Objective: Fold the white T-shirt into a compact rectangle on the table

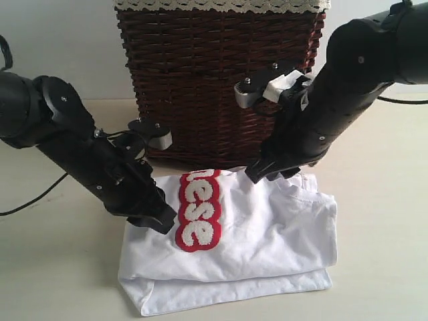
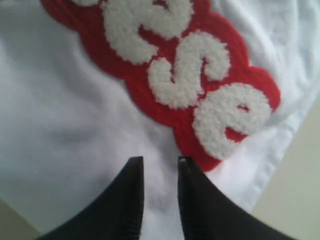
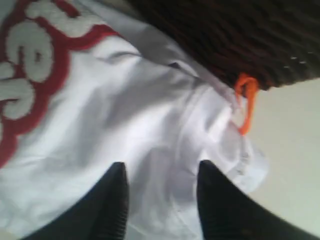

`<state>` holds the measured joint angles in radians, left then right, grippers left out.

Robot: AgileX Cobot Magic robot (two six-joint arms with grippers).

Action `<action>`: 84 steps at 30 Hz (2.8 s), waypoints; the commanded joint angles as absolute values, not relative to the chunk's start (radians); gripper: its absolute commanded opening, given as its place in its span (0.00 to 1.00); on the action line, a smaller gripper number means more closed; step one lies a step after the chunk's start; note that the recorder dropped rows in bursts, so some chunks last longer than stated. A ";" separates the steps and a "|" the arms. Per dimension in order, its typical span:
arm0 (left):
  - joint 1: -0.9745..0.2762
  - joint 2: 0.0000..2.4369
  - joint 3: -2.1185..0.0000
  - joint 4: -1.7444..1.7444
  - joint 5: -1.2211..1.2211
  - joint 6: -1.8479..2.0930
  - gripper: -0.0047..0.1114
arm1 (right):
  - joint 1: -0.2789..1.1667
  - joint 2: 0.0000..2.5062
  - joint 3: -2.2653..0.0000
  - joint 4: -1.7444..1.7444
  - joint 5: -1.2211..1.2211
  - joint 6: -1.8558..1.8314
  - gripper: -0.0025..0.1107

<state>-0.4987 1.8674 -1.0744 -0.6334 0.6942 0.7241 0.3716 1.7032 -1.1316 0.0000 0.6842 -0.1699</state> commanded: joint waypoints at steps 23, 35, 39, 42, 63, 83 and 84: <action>-0.462 1.997 -1.046 -0.301 0.617 0.516 0.24 | 0.372 2.001 -1.134 0.071 0.876 -0.267 0.02; -0.459 1.667 -1.026 -0.397 0.667 0.510 0.43 | 0.372 1.685 -1.134 -0.013 0.747 -0.144 0.02; -0.458 1.513 -0.981 -0.376 0.673 0.475 0.43 | 0.372 1.583 -1.134 -0.058 0.801 -0.126 0.02; -0.442 1.342 -0.892 -0.323 0.666 0.384 0.43 | 0.372 1.445 -1.070 -0.125 0.765 -0.020 0.02; -0.404 0.508 -0.551 -0.313 0.437 0.362 0.10 | 0.372 0.528 -0.594 -0.243 0.649 0.136 0.02; -0.393 0.483 -0.551 -0.332 0.439 0.362 0.04 | 0.372 0.502 -0.594 -0.243 0.648 0.136 0.02; -0.387 0.472 -0.551 -0.328 0.441 0.362 0.04 | 0.372 0.502 -0.594 -0.243 0.648 0.136 0.02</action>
